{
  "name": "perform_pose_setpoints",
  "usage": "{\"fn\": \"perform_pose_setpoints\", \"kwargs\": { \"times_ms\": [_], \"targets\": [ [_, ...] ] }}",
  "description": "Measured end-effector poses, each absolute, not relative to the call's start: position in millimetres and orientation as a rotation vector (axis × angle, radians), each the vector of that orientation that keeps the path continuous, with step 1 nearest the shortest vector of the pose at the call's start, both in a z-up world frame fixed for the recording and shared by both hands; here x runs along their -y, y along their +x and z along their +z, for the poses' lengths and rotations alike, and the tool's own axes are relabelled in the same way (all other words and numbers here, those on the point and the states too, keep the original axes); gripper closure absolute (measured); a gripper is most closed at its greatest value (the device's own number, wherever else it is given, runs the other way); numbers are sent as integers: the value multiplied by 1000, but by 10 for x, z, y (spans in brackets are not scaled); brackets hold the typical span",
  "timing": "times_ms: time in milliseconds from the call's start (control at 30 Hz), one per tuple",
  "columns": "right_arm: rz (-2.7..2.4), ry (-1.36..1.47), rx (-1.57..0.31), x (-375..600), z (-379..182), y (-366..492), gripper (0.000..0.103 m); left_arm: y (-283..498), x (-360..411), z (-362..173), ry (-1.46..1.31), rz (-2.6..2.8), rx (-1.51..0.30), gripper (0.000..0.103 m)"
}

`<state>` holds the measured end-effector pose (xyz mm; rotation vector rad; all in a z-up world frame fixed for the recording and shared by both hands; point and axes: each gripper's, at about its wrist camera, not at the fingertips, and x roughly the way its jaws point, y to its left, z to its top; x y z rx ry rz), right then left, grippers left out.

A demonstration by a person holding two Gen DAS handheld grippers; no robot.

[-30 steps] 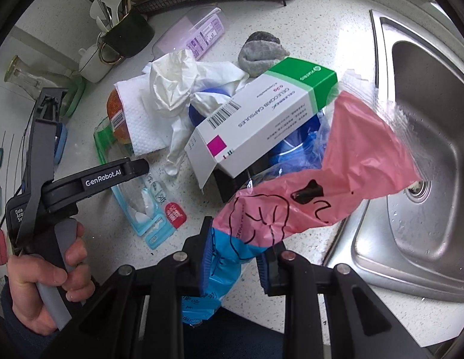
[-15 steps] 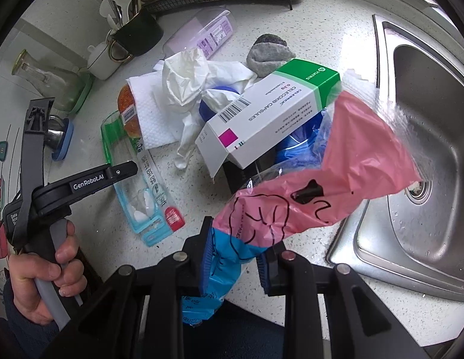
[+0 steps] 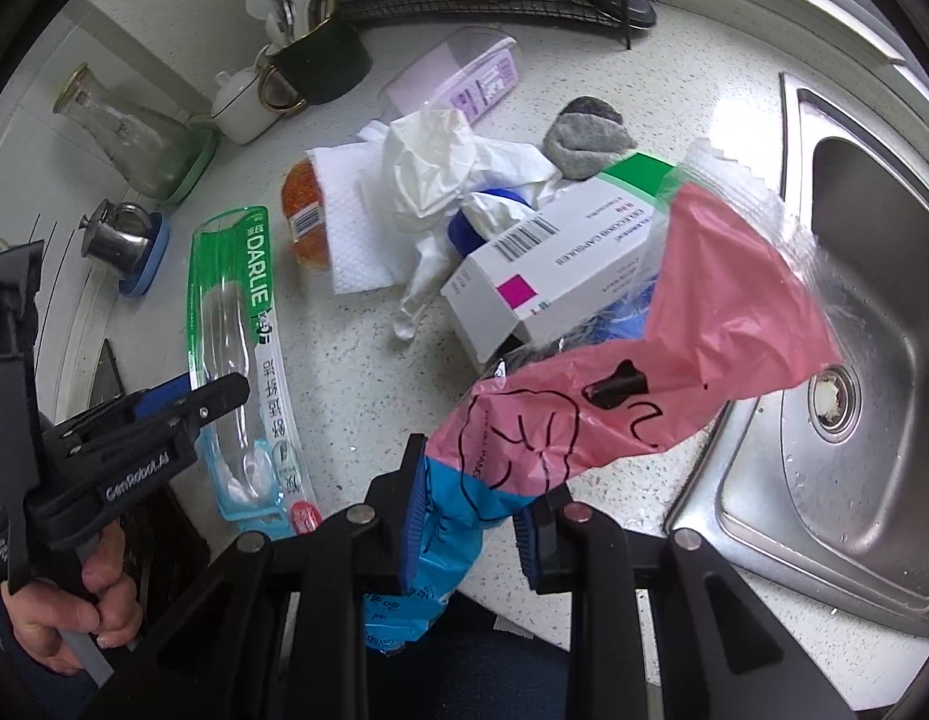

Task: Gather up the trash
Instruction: 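Grasp the green DARLIE toothbrush package with the left tool while the right tool holds the bag, then carry the package and bag down toward the red bucket with both tools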

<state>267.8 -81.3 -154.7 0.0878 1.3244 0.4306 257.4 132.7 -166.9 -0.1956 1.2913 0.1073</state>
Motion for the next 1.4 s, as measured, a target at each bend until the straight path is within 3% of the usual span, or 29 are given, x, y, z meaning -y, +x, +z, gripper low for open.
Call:
{"fn": "perform_pose_setpoints", "kwargs": {
  "times_ms": [433,933,1400],
  "targets": [
    [510,5,-1240,843,-1337,2394,79,2267,-1076,-1371,-134,87,-1211,68],
    [538,-18,-1145,1550,-1108,1602,79,1331,36,-911,-96,-7,-1115,67],
    [591,-45,-1206,2026,-1302,815,79,319,765,-967,-60,11,-1162,67]
  ]
}}
